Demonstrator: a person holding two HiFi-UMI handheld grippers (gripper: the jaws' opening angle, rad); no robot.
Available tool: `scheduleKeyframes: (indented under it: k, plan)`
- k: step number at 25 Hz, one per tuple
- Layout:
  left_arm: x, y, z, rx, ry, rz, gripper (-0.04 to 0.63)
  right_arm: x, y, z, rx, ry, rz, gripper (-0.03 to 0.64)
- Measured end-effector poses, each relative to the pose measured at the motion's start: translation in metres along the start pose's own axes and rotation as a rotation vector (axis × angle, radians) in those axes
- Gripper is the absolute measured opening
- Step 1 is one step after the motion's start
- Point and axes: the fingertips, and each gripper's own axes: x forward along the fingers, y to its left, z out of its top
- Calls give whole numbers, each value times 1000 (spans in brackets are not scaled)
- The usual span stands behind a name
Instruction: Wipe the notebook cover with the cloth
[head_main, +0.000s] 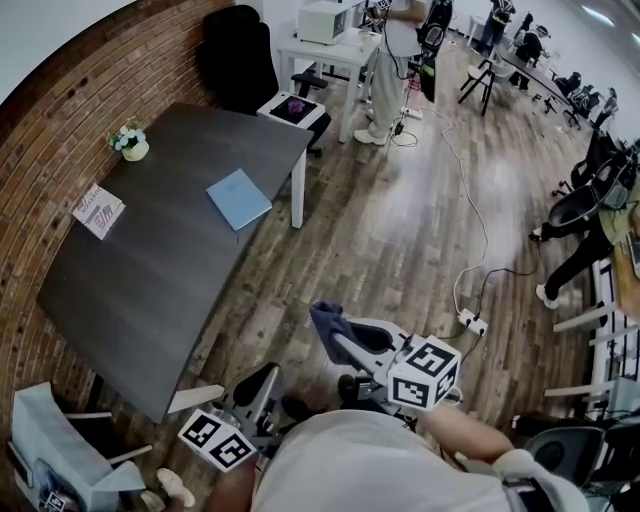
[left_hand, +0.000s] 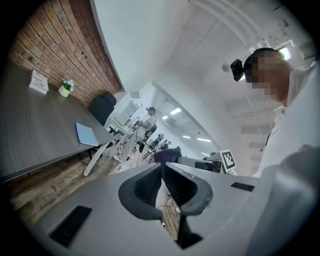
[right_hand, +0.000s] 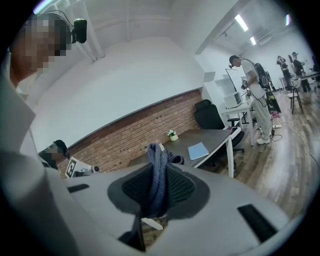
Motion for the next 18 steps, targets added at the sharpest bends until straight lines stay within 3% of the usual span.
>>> scheduleKeyframes:
  k: [10,18]
  plan:
    - [-30,20,-3,0,40,3,28,21,11,-15,8,3,-32,83]
    - [-24,43,-3,-17,51,44,28,40,-13,-18,20,43,-26,83]
